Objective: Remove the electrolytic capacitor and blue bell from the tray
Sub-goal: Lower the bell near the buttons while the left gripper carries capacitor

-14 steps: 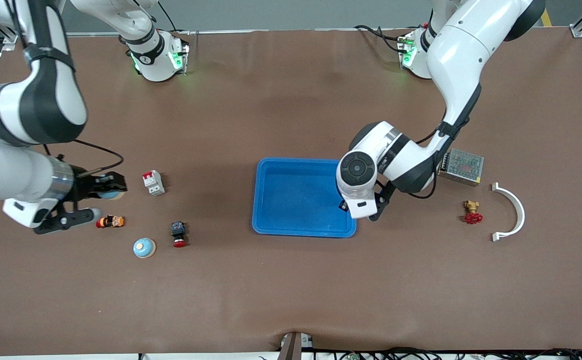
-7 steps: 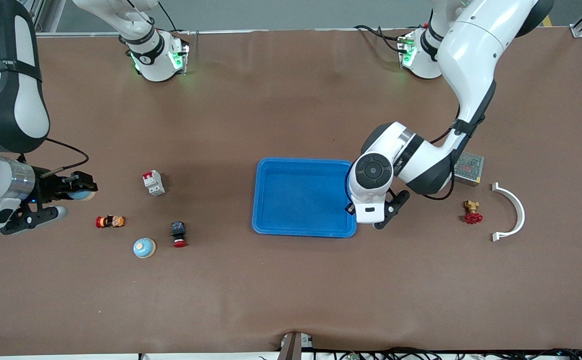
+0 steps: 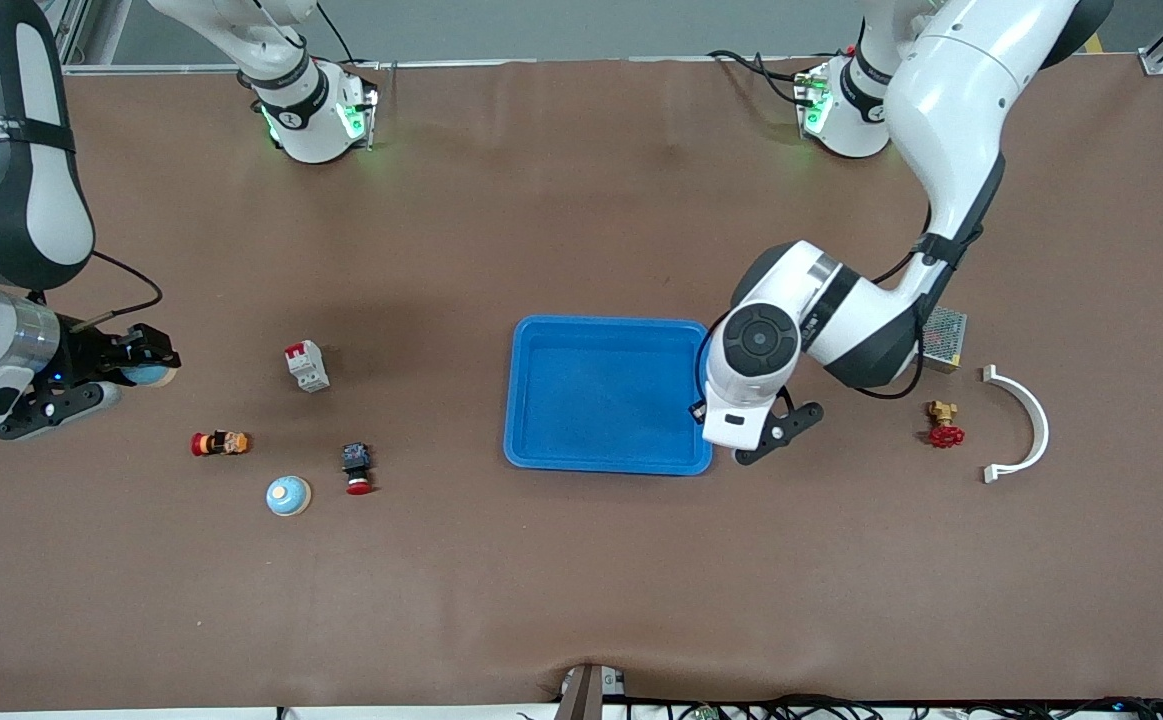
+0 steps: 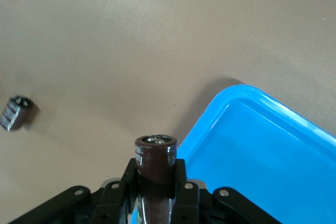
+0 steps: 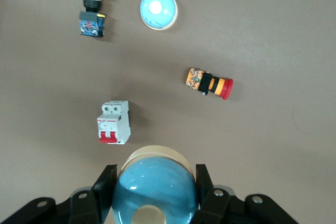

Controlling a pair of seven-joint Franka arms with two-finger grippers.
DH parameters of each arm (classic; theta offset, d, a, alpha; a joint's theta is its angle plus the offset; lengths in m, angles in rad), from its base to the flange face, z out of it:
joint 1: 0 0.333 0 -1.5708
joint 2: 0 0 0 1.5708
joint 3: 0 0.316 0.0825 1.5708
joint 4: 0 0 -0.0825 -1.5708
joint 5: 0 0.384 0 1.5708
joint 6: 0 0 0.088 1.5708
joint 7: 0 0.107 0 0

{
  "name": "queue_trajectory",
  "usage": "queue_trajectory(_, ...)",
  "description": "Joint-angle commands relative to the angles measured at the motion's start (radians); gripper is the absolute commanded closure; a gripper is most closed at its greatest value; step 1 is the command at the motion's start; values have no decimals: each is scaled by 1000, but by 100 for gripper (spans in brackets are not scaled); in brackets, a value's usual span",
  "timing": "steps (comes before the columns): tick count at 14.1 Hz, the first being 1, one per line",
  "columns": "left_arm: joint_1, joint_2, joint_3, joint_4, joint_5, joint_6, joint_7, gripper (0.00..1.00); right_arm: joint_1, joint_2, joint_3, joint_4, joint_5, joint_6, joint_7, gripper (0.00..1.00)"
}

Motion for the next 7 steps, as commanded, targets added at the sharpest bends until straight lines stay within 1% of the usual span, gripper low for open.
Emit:
queue_trajectory(1,22,-15,-3,0,-18,-9,126,100,-44,-69,18,-125,-14,79,-55,43)
queue_trajectory(3,33,-15,-3,-1,-17,-4,223,100,-70,-69,19,-161,-12,114,-101,43)
queue_trajectory(7,28,-3,-1,-23,-6,74,248,100,-95,-72,19,-256,-12,225,-129,43)
